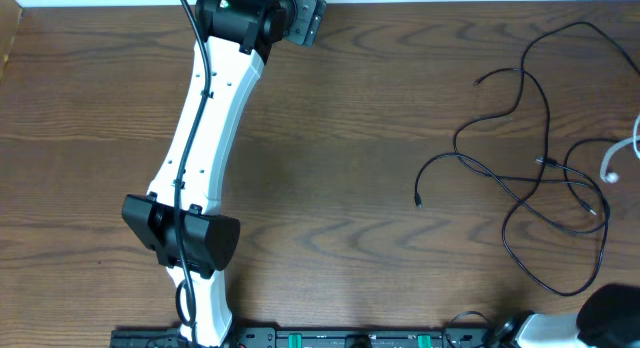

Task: Untangle cables

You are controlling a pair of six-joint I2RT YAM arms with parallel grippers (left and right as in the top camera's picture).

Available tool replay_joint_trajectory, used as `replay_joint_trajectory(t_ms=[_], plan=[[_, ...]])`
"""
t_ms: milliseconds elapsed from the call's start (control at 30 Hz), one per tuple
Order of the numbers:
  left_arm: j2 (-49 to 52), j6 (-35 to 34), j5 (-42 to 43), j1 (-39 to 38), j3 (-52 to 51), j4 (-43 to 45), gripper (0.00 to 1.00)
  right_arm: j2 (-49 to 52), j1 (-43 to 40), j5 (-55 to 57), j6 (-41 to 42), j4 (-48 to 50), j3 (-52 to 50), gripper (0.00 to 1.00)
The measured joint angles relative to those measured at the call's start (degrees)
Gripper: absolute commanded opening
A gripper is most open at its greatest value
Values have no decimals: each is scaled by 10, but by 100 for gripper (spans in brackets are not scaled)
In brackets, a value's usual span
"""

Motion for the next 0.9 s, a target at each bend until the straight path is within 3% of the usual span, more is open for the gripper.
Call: replay_joint_trajectory(t_ms=[167, 200, 233, 267, 300, 700, 900], plan=[[0, 0, 0, 0, 0, -3, 80, 61, 0, -10, 1, -1, 0, 3], [0, 0, 0, 0, 0, -4, 80, 71, 0, -13, 1, -2, 0, 19], [0, 0, 0, 0, 0, -4, 81, 79, 0, -14, 2, -3, 0, 48], [0, 0, 0, 0, 0, -4, 81, 87, 0, -15, 3, -6, 0, 88], [0, 0, 0, 0, 0, -4, 81, 100, 0, -18, 6, -12, 0, 99], [0, 0, 0, 0, 0, -12, 81, 151, 6, -111, 6, -47, 0, 99], [0, 0, 0, 0, 0, -12, 81, 151, 69, -162, -4, -50, 0, 99]])
